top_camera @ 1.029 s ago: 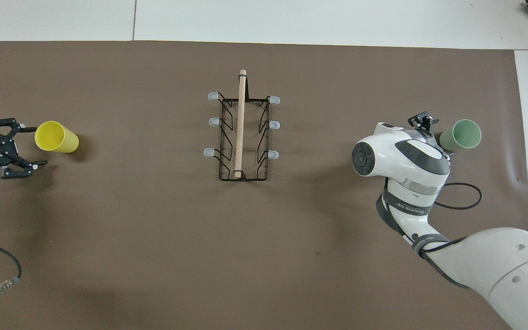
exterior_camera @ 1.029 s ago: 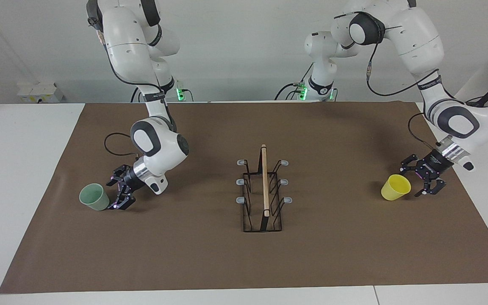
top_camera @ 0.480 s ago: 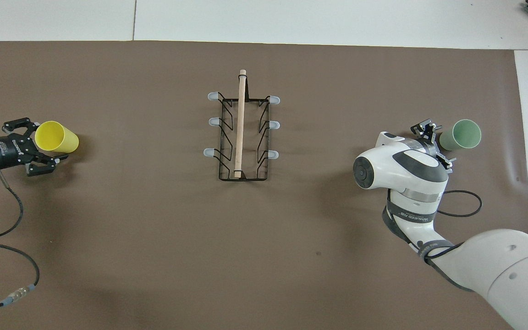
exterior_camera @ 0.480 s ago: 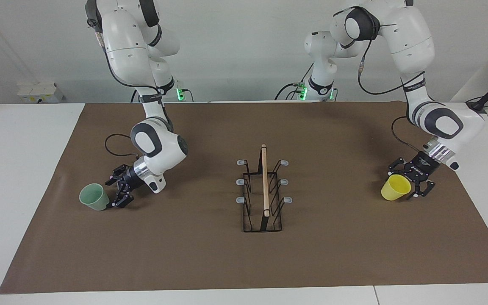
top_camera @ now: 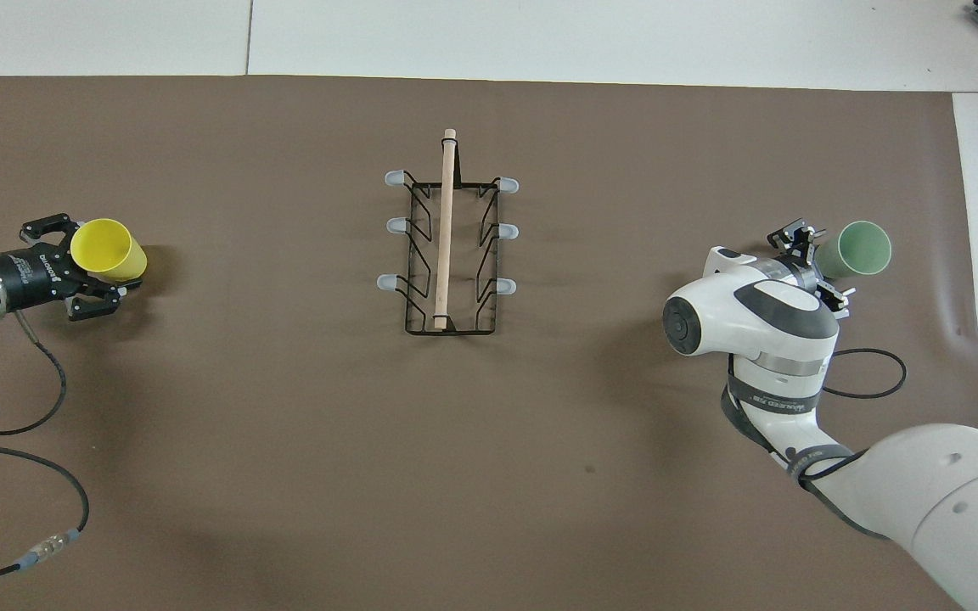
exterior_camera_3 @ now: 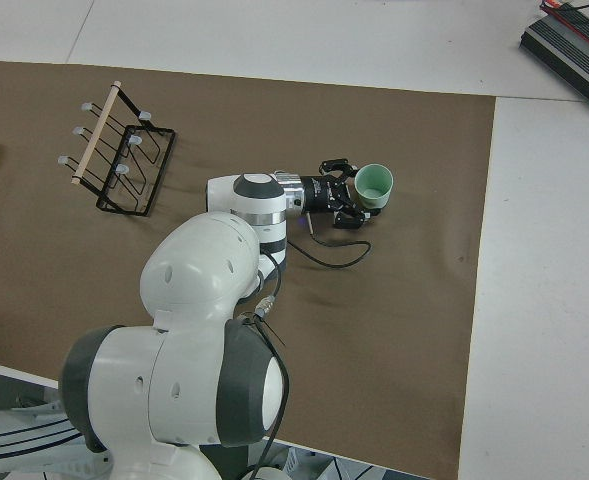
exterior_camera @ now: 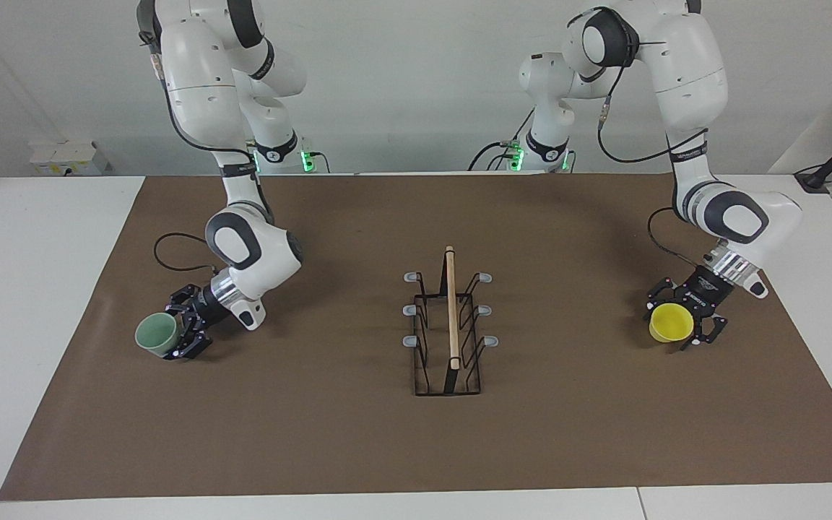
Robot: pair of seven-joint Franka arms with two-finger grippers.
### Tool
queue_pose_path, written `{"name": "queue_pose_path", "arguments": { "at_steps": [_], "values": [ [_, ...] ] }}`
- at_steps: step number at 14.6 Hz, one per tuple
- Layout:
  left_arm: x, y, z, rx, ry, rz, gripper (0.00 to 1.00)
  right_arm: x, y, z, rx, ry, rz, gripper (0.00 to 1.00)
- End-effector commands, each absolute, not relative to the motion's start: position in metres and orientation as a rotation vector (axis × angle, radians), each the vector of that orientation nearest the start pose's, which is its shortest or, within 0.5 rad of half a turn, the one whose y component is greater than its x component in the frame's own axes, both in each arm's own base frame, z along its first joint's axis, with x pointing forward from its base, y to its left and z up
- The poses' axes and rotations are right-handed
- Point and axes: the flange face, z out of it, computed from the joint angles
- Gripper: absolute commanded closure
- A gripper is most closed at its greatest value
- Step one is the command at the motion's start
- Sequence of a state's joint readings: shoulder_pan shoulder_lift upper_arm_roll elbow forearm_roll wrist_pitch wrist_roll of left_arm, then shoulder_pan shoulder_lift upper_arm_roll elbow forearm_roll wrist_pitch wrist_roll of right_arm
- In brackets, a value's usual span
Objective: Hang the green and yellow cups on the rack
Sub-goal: 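Grasp the yellow cup with the left gripper while the right gripper grasps the green cup, then lift the yellow cup with the left gripper while the right gripper lifts the green cup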
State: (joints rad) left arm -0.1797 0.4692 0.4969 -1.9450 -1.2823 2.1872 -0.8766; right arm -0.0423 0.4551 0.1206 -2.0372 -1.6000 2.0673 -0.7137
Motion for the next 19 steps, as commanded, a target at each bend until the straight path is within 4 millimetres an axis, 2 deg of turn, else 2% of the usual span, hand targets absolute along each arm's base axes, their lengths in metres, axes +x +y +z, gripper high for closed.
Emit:
{"name": "queue_pose_path", "arguments": {
  "at_steps": [1, 3, 5, 6, 7, 8, 10, 12, 14, 16, 19],
  "values": [
    [0.598, 0.133, 0.271, 1.284, 2.034, -0.329, 0.57, 0.589, -0.014, 0.221, 1.129, 1.707, -0.688, 0.00],
    [0.601, 0.132, 0.272, 1.312, 2.018, -0.295, 1.00, 0.589, -0.017, 0.220, 1.112, 1.709, -0.690, 0.03],
    [0.607, 0.128, 0.278, 1.320, 2.001, -0.287, 1.00, 0.589, -0.017, 0.220, 1.112, 1.708, -0.689, 0.54],
    [0.612, 0.127, 0.286, 1.329, 1.982, -0.276, 1.00, 0.589, -0.017, 0.221, 1.112, 1.706, -0.688, 0.75],
    [0.618, 0.126, 0.295, 1.342, 1.959, -0.270, 1.00, 0.590, -0.016, 0.222, 1.108, 1.706, -0.692, 0.92],
    [0.623, 0.125, 0.303, 1.351, 1.947, -0.260, 1.00, 0.591, -0.013, 0.224, 1.102, 1.705, -0.692, 1.00],
    [0.625, 0.120, 0.325, 1.433, 1.906, -0.226, 1.00, 0.595, -0.014, 0.236, 1.103, 1.706, -0.690, 1.00],
    [0.626, 0.110, 0.347, 1.553, 1.864, -0.182, 1.00, 0.599, -0.010, 0.259, 1.181, 1.731, -0.667, 1.00],
    [0.626, 0.096, 0.372, 1.681, 1.802, -0.143, 1.00, 0.600, -0.006, 0.294, 1.376, 1.739, -0.624, 1.00],
    [0.627, 0.071, 0.385, 1.854, 1.732, -0.102, 1.00, 0.596, 0.001, 0.330, 1.546, 1.748, -0.578, 1.00],
    [0.627, 0.054, 0.414, 2.029, 1.645, 0.013, 1.00, 0.587, 0.006, 0.381, 1.799, 1.707, -0.473, 1.00]
  ]
}}
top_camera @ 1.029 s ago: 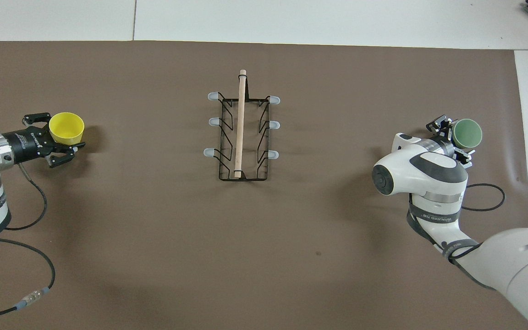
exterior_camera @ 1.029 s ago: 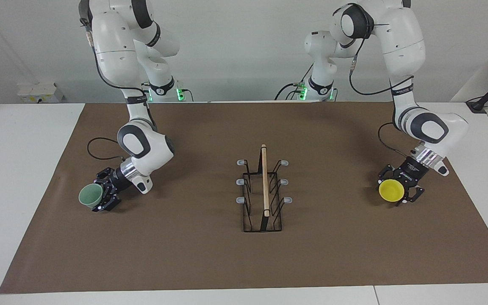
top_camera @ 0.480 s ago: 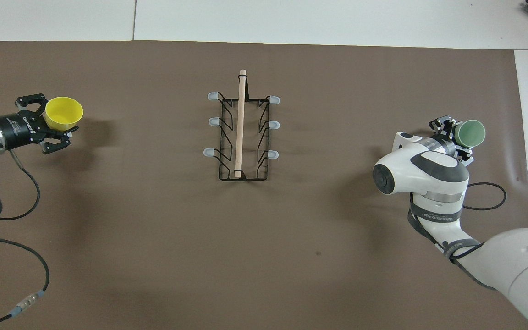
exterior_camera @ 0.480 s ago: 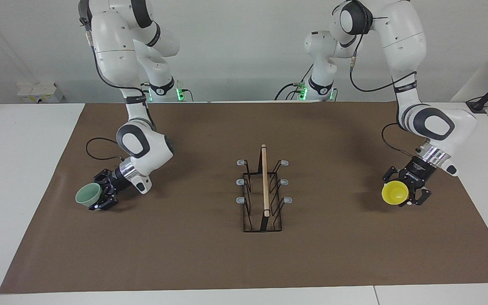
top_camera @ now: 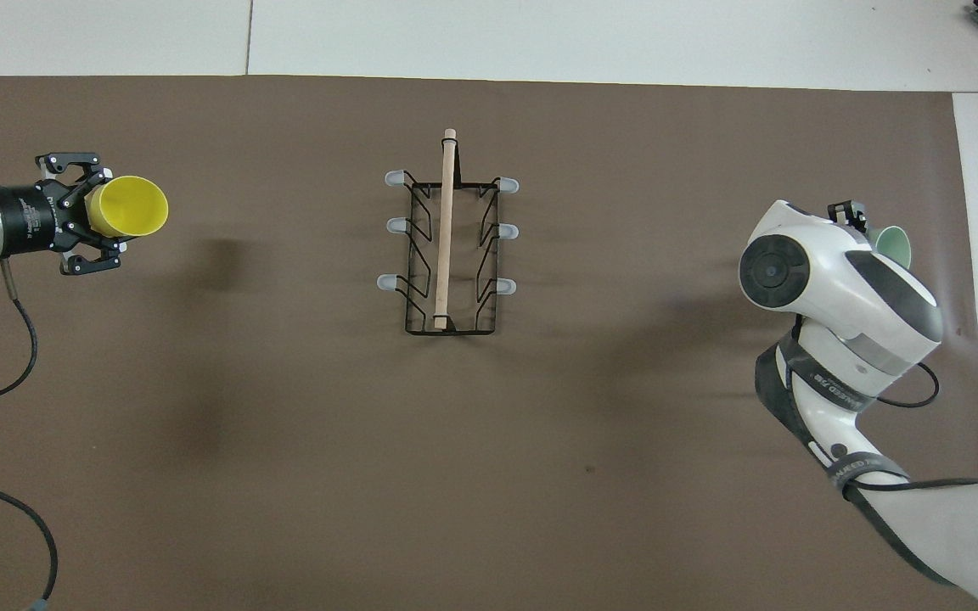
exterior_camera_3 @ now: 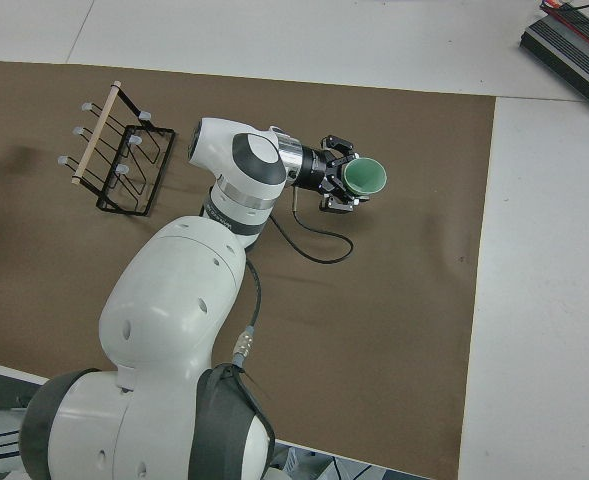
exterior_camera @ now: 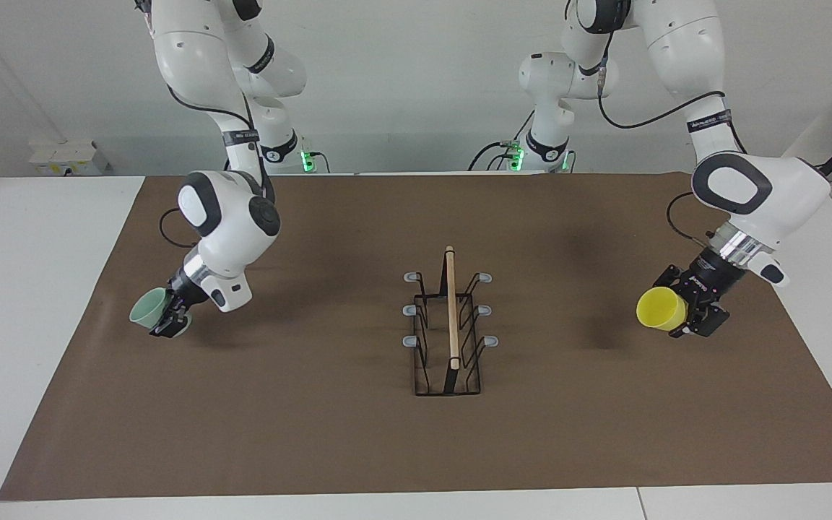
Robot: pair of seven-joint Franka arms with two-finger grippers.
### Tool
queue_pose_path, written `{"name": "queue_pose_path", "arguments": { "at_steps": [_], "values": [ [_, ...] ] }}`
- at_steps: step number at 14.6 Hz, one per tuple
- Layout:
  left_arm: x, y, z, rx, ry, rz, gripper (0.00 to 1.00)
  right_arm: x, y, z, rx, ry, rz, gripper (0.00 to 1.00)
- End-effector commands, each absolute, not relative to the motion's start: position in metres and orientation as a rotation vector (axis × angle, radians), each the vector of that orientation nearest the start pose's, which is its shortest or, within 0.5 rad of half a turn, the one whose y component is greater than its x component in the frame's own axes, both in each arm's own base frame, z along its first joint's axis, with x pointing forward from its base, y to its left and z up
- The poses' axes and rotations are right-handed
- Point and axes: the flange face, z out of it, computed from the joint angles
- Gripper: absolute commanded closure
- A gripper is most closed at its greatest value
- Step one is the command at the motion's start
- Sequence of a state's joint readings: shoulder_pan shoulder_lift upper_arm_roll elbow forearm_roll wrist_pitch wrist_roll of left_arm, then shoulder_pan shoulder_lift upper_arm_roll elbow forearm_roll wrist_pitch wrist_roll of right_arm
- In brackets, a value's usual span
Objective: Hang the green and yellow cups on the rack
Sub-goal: 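Lift the yellow cup with the left gripper while the right gripper lifts the green cup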
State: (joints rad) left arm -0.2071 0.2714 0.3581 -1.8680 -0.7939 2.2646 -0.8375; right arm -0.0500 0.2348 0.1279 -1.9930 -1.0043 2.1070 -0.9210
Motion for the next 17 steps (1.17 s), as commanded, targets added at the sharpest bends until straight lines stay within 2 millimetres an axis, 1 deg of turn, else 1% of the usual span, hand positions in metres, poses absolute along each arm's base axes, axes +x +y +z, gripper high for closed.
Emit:
{"name": "queue_pose_path", "arguments": {
  "at_steps": [1, 2, 3, 4, 5, 6, 8, 11, 12, 14, 15, 17],
  "values": [
    [0.624, 0.045, 0.424, 2.098, 1.605, 0.042, 1.00, 0.584, 0.008, 0.400, 1.883, 1.680, -0.438, 1.00],
    [0.622, 0.032, 0.433, 2.182, 1.557, 0.072, 1.00, 0.580, 0.010, 0.419, 1.963, 1.663, -0.385, 1.00],
    [0.619, 0.021, 0.444, 2.258, 1.510, 0.111, 1.00, 0.578, 0.012, 0.433, 2.054, 1.647, -0.321, 1.00],
    [0.616, 0.010, 0.452, 2.329, 1.469, 0.138, 1.00, 0.577, 0.011, 0.441, 2.155, 1.628, -0.260, 1.00],
    [0.613, 0.000, 0.460, 2.381, 1.447, 0.173, 1.00, 0.578, 0.016, 0.448, 2.239, 1.615, -0.194, 1.00],
    [0.611, -0.014, 0.467, 2.449, 1.412, 0.216, 1.00, 0.578, 0.018, 0.454, 2.296, 1.605, -0.150, 1.00],
    [0.607, -0.044, 0.475, 2.573, 1.339, 0.292, 1.00, 0.573, 0.027, 0.470, 2.441, 1.579, -0.031, 1.00],
    [0.603, -0.085, 0.474, 2.693, 1.267, 0.369, 1.00, 0.570, 0.041, 0.480, 2.695, 1.565, 0.177, 1.00],
    [0.601, -0.093, 0.475, 2.723, 1.246, 0.393, 1.00, 0.568, 0.046, 0.485, 2.746, 1.585, 0.248, 1.00],
    [0.600, -0.100, 0.475, 2.748, 1.225, 0.416, 1.00, 0.563, 0.054, 0.504, 2.851, 1.611, 0.435, 1.00],
    [0.600, -0.101, 0.474, 2.751, 1.222, 0.416, 1.00, 0.561, 0.054, 0.511, 2.884, 1.630, 0.520, 1.00],
    [0.601, -0.102, 0.476, 2.771, 1.205, 0.442, 1.00, 0.563, 0.047, 0.517, 2.936, 1.685, 0.734, 1.00]
  ]
}}
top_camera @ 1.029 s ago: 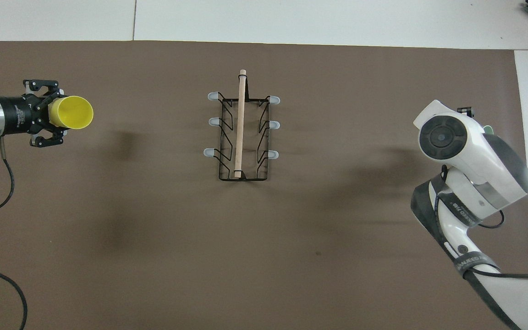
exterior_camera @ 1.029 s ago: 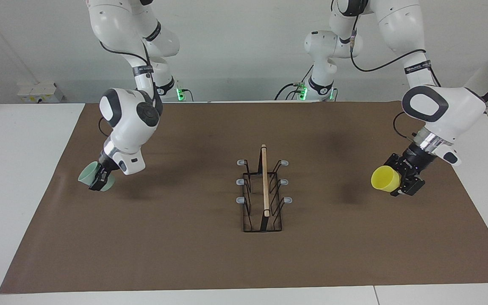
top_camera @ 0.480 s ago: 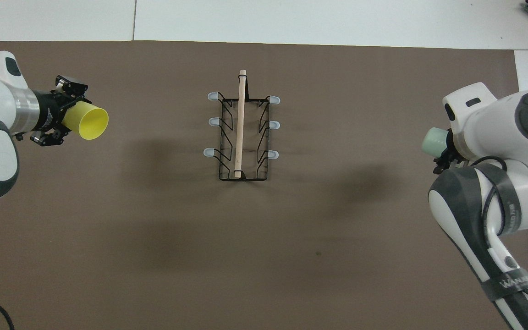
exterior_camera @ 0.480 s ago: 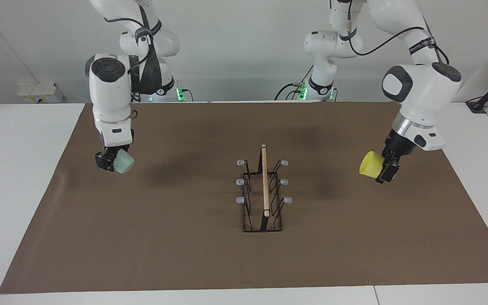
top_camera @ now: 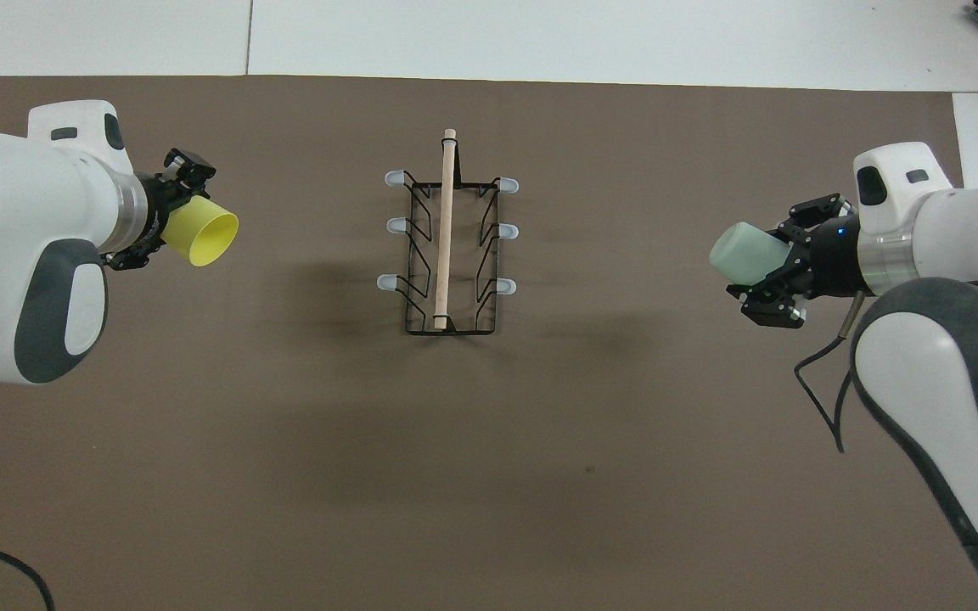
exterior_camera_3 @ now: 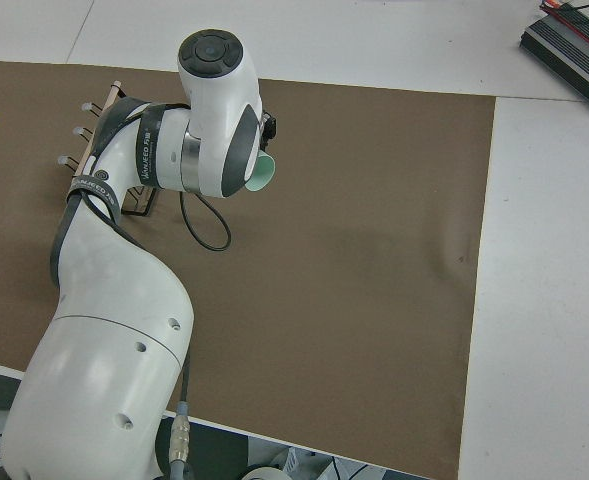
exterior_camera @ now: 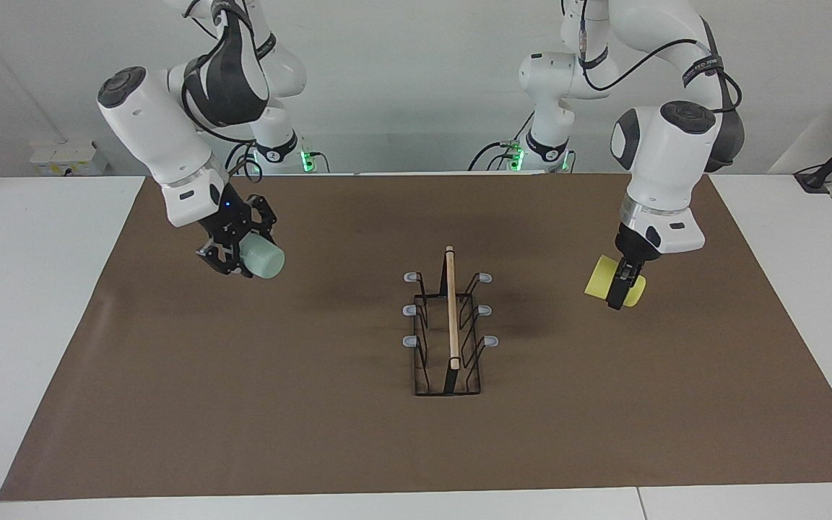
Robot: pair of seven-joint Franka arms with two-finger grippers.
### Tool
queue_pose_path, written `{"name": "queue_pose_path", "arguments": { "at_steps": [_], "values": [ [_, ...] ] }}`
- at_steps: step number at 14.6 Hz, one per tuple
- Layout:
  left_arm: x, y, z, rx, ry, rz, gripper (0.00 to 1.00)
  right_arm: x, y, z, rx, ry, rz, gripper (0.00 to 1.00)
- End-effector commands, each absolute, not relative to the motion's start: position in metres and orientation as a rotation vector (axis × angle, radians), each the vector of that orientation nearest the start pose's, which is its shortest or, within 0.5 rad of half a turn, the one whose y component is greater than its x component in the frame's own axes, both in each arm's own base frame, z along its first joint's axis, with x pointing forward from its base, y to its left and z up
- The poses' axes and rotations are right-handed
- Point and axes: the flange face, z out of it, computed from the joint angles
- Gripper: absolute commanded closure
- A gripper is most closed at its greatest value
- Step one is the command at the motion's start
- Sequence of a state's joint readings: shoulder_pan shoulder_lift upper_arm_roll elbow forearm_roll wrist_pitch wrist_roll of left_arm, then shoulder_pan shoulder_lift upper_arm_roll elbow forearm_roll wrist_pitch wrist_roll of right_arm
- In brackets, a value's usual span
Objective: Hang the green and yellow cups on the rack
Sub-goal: 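Lift the yellow cup with the left gripper while the right gripper lifts the green cup, then carry the green cup with the right gripper toward the rack's nearer peg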
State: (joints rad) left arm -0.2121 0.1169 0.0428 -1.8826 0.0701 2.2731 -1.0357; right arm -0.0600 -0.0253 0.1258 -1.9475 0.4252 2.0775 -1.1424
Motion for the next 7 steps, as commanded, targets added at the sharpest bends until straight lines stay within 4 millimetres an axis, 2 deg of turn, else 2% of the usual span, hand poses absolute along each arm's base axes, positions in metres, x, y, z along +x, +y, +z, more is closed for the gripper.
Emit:
{"name": "queue_pose_path", "arguments": {
  "at_steps": [1, 3, 5, 7],
  "values": [
    [0.601, -0.102, 0.475, -2.930, -1.271, -0.465, 1.00, 0.563, 0.046, 0.517, -2.341, -1.345, -0.648, 1.00],
    [0.601, -0.102, 0.475, -2.929, -1.270, -0.464, 1.00, 0.563, 0.035, 0.522, -2.267, -1.318, -0.750, 1.00],
    [0.601, -0.102, 0.475, -2.923, -1.244, -0.480, 1.00, 0.553, 0.023, 0.517, -2.174, -1.302, -0.861, 1.00],
    [0.600, -0.105, 0.475, -2.923, -1.221, -0.485, 1.00, 0.546, 0.023, 0.516, -2.101, -1.244, -0.954, 1.00]
  ]
}}
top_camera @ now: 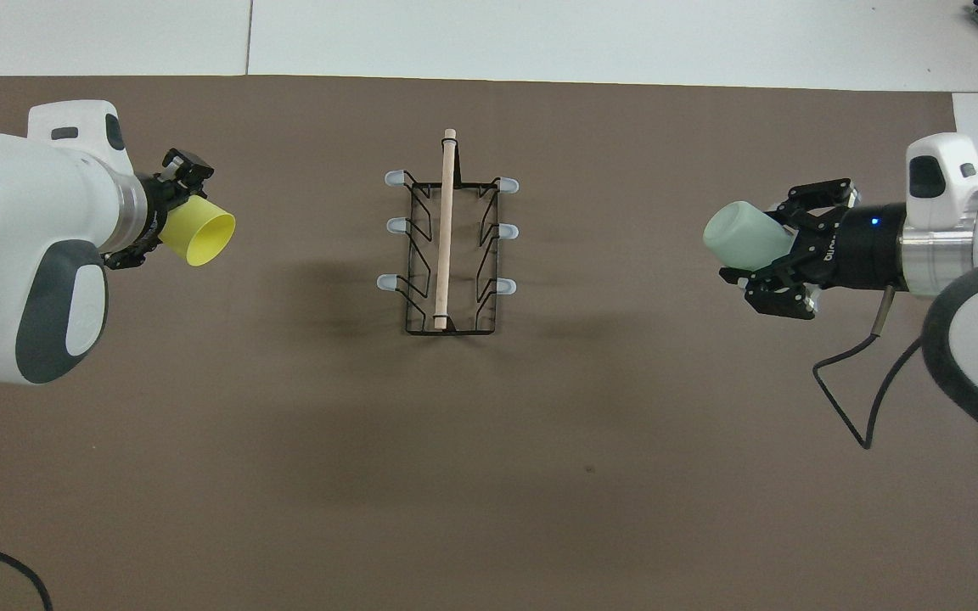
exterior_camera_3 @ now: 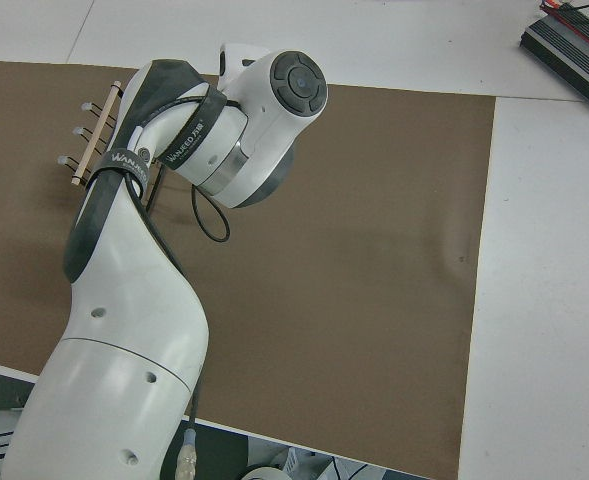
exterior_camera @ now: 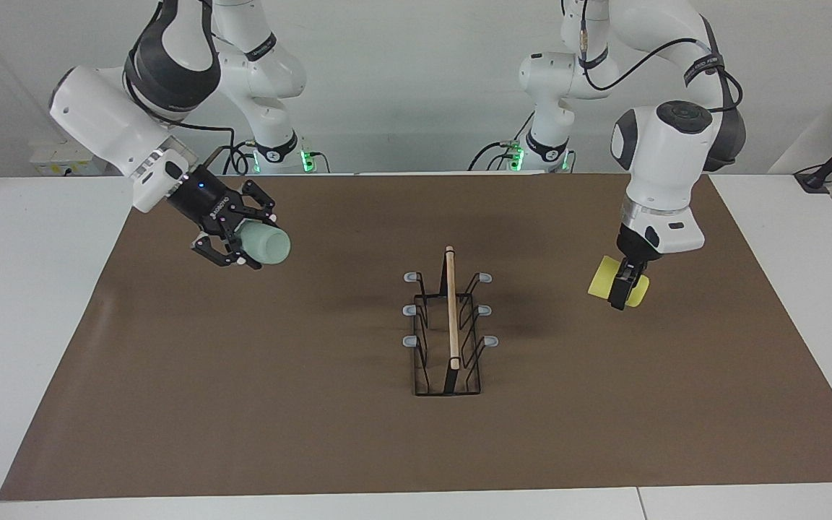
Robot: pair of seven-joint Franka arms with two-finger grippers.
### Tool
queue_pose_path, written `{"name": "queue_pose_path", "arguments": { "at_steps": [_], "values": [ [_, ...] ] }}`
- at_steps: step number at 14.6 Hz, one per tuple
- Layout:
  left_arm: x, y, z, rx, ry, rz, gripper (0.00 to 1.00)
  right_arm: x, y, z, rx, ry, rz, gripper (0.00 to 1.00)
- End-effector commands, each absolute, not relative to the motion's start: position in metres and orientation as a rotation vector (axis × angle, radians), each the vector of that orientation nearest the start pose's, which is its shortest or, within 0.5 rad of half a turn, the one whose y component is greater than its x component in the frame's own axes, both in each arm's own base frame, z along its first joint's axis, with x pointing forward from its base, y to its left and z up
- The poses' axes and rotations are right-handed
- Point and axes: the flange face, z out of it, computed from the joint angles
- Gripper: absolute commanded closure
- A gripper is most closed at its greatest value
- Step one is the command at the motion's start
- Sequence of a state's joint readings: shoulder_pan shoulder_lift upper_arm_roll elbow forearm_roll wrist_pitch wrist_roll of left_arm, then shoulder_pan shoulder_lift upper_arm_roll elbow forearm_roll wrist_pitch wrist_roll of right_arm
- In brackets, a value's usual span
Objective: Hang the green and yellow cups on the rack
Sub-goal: 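Carry the green cup with the right gripper toward the rack's nearer peg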
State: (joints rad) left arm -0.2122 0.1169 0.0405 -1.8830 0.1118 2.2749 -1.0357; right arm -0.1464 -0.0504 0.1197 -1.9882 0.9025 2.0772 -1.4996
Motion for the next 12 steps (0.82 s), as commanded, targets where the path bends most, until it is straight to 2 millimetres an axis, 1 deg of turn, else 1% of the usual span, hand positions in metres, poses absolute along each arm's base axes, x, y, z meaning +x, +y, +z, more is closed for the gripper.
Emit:
{"name": "queue_pose_path", "arguments": {
  "at_steps": [1, 3, 5, 6, 7, 8, 9, 10, 11, 12],
  "values": [
    [0.600, -0.105, 0.475, -2.922, -1.220, -0.486, 1.00, 0.542, 0.024, 0.516, -2.072, -1.214, -0.991, 1.00],
    [0.600, -0.105, 0.475, -2.921, -1.220, -0.484, 1.00, 0.537, 0.026, 0.512, -2.020, -1.123, -1.080, 1.00],
    [0.600, -0.105, 0.474, -2.919, -1.221, -0.478, 1.00, 0.535, 0.039, 0.501, -1.959, -1.004, -1.205, 1.00],
    [0.599, -0.106, 0.475, -2.920, -1.218, -0.483, 1.00, 0.533, 0.059, 0.493, -1.917, -0.946, -1.266, 1.00],
    [0.599, -0.107, 0.474, -2.916, -1.204, -0.483, 1.00, 0.530, 0.073, 0.484, -1.904, -0.880, -1.311, 1.00],
    [0.598, -0.112, 0.475, -2.920, -1.180, -0.491, 1.00, 0.528, 0.094, 0.478, -1.886, -0.846, -1.342, 1.00],
    [0.598, -0.113, 0.475, -2.920, -1.183, -0.491, 1.00, 0.521, 0.117, 0.469, -1.874, -0.796, -1.363, 1.00],
    [0.598, -0.115, 0.475, -2.917, -1.191, -0.492, 1.00, 0.516, 0.133, 0.461, -1.870, -0.740, -1.399, 1.00],
    [0.597, -0.115, 0.475, -2.916, -1.195, -0.492, 1.00, 0.510, 0.156, 0.449, -1.847, -0.689, -1.428, 1.00],
    [0.597, -0.117, 0.475, -2.919, -1.191, -0.492, 1.00, 0.506, 0.174, 0.440, -1.828, -0.649, -1.453, 1.00]
  ]
}}
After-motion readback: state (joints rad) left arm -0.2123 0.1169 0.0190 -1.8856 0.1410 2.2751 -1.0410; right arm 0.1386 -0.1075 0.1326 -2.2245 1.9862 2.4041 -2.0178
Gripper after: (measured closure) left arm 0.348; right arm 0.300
